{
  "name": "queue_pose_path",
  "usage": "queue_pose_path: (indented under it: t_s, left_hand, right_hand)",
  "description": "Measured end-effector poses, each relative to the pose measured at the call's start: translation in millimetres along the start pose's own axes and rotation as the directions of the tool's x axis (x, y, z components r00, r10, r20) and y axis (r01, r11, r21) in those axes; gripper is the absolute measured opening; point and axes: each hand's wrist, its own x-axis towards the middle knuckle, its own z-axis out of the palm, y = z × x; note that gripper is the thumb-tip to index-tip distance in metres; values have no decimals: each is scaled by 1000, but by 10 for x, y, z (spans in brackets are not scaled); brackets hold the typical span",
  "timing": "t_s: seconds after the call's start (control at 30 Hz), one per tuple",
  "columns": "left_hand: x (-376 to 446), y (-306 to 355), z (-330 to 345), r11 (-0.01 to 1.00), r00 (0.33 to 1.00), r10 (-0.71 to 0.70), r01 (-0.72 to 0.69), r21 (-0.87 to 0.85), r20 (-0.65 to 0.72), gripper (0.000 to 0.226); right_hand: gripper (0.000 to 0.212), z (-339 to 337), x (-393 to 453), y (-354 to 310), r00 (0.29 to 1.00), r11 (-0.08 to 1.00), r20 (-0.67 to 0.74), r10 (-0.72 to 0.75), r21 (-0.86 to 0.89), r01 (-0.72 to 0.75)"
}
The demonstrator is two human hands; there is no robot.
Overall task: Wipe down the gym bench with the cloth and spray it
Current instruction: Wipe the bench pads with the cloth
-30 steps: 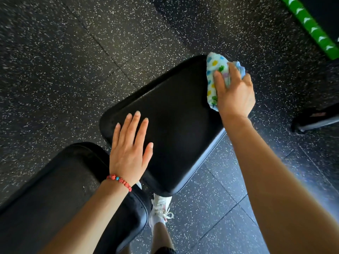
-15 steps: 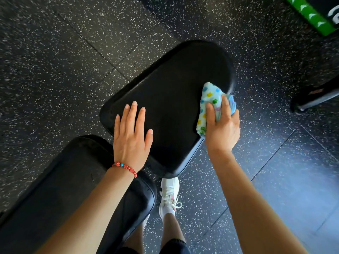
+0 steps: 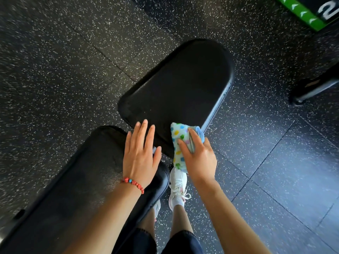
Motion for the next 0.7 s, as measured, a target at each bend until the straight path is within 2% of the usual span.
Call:
queue_pose_path:
  t_s: [0.17, 0.37, 0.5, 0.63, 0.7]
  left_hand:
    - [-128, 22, -332, 1000, 1000, 12, -12, -14, 21, 52]
    - [-157, 194, -882, 998, 998, 57, -56, -25, 19, 51]
    - [-184, 322, -1218, 996, 996, 87, -87, -15, 33, 51]
    - [-280, 455, -1507, 995, 994, 102, -102, 0, 40, 51]
    - [-335, 549, -1642, 993, 992, 114, -115, 7, 50, 56]
  right_hand:
    - [46, -325, -254, -107, 995, 988, -46, 88, 134, -81]
    - [48, -722, -673, -239, 978, 956, -163, 131, 282, -81]
    - [52, -940, -925, -309, 967, 931, -180, 179, 349, -108]
    - [44, -1244, -1111, -326, 962, 910, -202, 187, 404, -92]
    - [47, -1427, -1180, -302, 960, 913, -209, 184, 400, -87]
